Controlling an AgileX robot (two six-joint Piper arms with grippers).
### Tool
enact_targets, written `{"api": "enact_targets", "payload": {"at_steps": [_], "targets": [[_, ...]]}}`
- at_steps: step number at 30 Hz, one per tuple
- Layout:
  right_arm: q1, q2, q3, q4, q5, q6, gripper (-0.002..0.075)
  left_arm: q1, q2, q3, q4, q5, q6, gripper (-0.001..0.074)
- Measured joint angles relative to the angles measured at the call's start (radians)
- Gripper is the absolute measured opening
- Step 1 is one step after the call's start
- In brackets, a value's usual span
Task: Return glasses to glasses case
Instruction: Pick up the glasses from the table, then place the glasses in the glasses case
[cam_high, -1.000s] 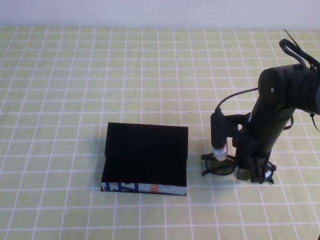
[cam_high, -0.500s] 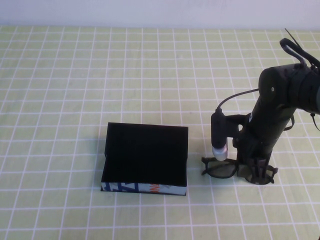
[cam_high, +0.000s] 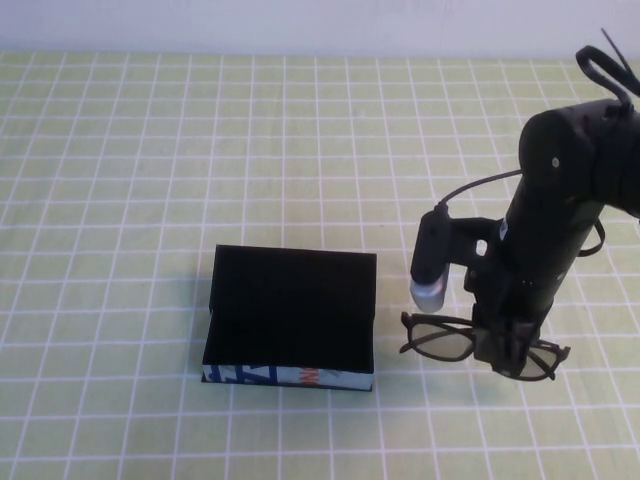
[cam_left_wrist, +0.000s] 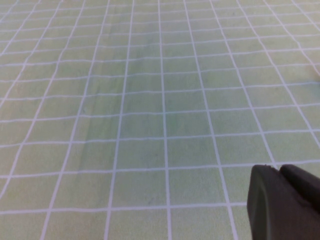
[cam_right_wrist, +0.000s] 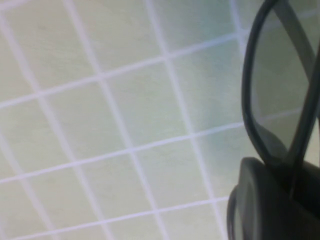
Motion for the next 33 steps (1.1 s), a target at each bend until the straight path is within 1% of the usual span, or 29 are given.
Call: {"api": "enact_targets", "payload": {"at_steps": [3, 7, 11, 16, 20, 23, 33], "targets": [[0.066, -0.059, -0.014, -0.004, 0.045, 0.052, 0.0047, 0.000, 0.000, 0.000, 0.000, 0.000, 0.000, -0.0002], [0.178, -0.070, -0.096, -0.032, 0.057, 0.124, 0.0047, 0.000, 0.000, 0.000, 0.000, 0.000, 0.000, -0.0002], [0.277, -0.028, -0.202, -0.057, 0.064, 0.153, 0.0047, 0.000, 0.000, 0.000, 0.000, 0.000, 0.000, -0.0002], [0.356, 0.081, -0.346, -0.057, 0.066, 0.161, 0.0047, 0.000, 0.000, 0.000, 0.000, 0.000, 0.000, -0.0002], [0.393, 0.182, -0.449, -0.057, 0.066, 0.162, 0.0047, 0.000, 0.000, 0.000, 0.000, 0.000, 0.000, -0.0002], [0.401, 0.243, -0.502, -0.071, 0.066, 0.162, 0.0047, 0.000, 0.000, 0.000, 0.000, 0.000, 0.000, -0.0002], [0.400, 0.302, -0.527, -0.087, 0.068, 0.164, 0.0047, 0.000, 0.000, 0.000, 0.000, 0.000, 0.000, -0.0002]]}}
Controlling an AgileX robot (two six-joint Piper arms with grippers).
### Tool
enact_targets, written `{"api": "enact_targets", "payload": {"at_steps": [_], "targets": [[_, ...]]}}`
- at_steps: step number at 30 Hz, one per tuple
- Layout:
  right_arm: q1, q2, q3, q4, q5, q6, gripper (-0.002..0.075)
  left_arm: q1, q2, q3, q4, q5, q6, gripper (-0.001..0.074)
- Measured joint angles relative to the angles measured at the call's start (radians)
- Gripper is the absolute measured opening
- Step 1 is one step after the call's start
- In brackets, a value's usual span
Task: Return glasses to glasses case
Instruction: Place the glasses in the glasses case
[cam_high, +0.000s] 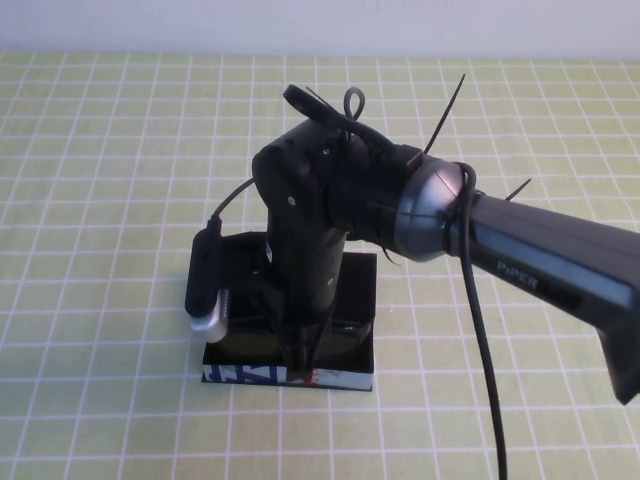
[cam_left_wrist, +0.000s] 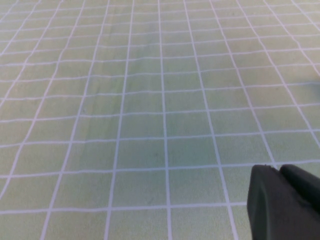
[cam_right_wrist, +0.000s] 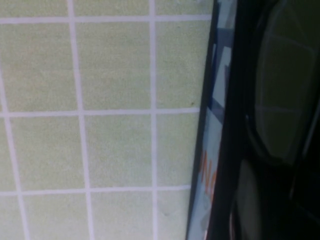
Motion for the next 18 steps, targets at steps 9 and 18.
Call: {"api": "enact_targets", "payload": {"at_steps": [9, 18], "targets": [[-0.013, 0.048, -0.050, -0.002, 0.000, 0.028, 0.0047, 0.000, 0.000, 0.000, 0.000, 0.000, 0.000, -0.0002], [-0.013, 0.086, -0.075, -0.002, 0.000, 0.044, 0.0047, 0.000, 0.000, 0.000, 0.000, 0.000, 0.000, -0.0002]]}}
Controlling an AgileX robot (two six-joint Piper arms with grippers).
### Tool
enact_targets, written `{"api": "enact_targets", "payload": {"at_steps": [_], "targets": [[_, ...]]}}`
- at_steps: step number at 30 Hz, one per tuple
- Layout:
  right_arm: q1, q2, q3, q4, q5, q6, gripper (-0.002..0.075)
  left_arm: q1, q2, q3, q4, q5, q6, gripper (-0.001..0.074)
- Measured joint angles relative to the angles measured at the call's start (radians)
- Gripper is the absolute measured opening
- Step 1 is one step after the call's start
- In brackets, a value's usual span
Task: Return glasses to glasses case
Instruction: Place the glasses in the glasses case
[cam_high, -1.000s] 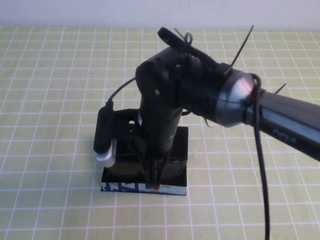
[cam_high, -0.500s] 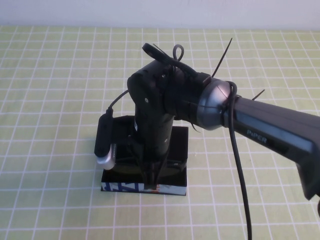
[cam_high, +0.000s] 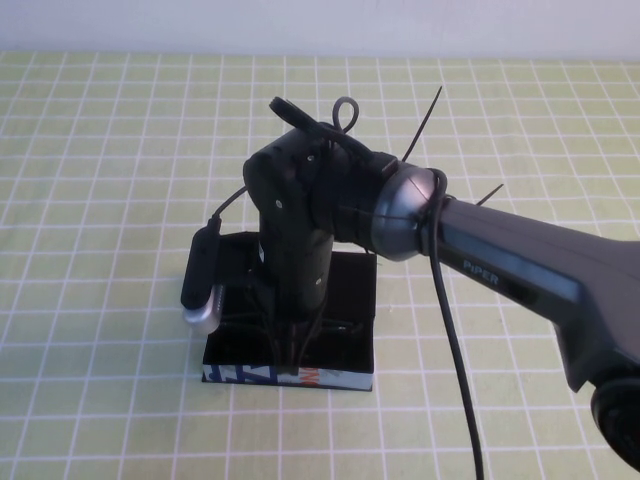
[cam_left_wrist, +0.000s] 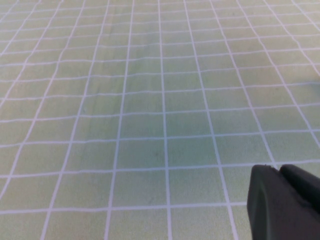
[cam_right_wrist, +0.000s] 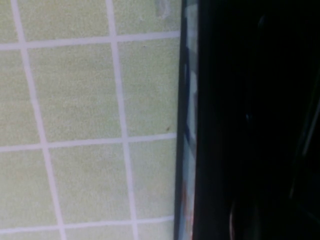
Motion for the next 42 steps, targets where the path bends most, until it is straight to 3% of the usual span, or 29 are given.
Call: {"api": "enact_targets", "payload": {"at_steps": [42], "targets": [[-0.003, -0.034, 0.064, 0.032, 0.002, 0.004, 0.0047, 0.000, 0.000, 0.000, 0.000, 0.000, 0.000, -0.0002]]}}
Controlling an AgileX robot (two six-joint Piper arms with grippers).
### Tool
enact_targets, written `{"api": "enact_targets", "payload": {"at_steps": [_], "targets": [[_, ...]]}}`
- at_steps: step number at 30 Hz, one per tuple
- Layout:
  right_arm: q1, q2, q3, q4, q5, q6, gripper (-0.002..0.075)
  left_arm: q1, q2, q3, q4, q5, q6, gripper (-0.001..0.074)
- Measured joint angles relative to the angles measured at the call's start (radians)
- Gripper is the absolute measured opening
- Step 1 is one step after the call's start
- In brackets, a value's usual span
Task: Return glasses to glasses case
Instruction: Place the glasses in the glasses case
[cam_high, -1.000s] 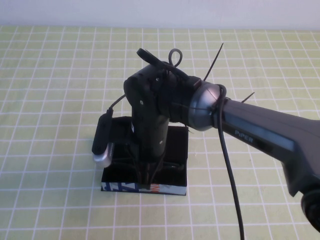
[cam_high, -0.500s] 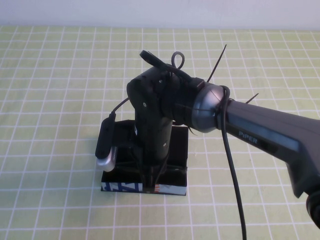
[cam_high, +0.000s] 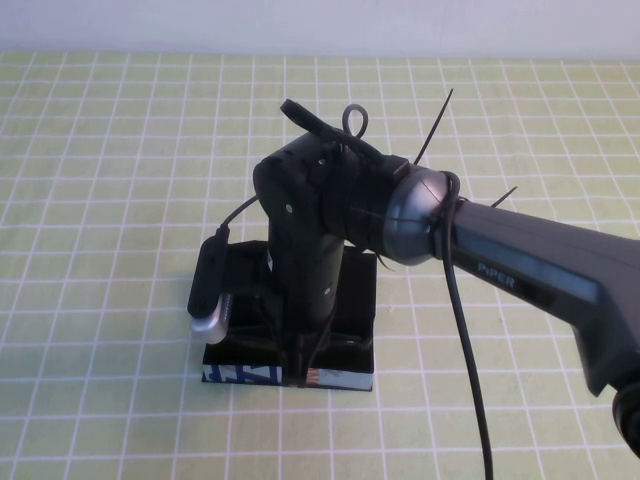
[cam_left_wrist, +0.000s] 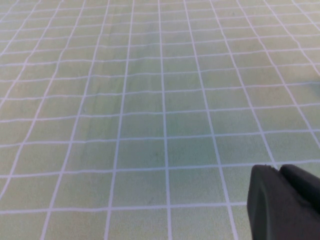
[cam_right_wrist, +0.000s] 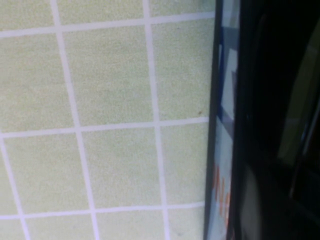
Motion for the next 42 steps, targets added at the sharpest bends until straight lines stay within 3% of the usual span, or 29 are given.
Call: {"api": "enact_targets", "payload": {"at_steps": [25, 28, 34, 42], "targets": [[-0.010, 0.031, -0.024, 0.010, -0.002, -0.002, 0.0052, 0.000, 0.000, 0.000, 0.000, 0.000, 0.000, -0.0002], [-0.010, 0.031, -0.024, 0.012, -0.002, -0.002, 0.0114, 0.000, 0.000, 0.000, 0.000, 0.000, 0.000, -0.0002], [-0.010, 0.031, -0.026, -0.013, -0.002, 0.000, 0.0344, 0.000, 0.000, 0.000, 0.000, 0.000, 0.000, -0.0002], [-0.021, -0.015, -0.028, -0.039, -0.002, 0.000, 0.0385, 0.000, 0.000, 0.000, 0.000, 0.000, 0.000, -0.0002]]}}
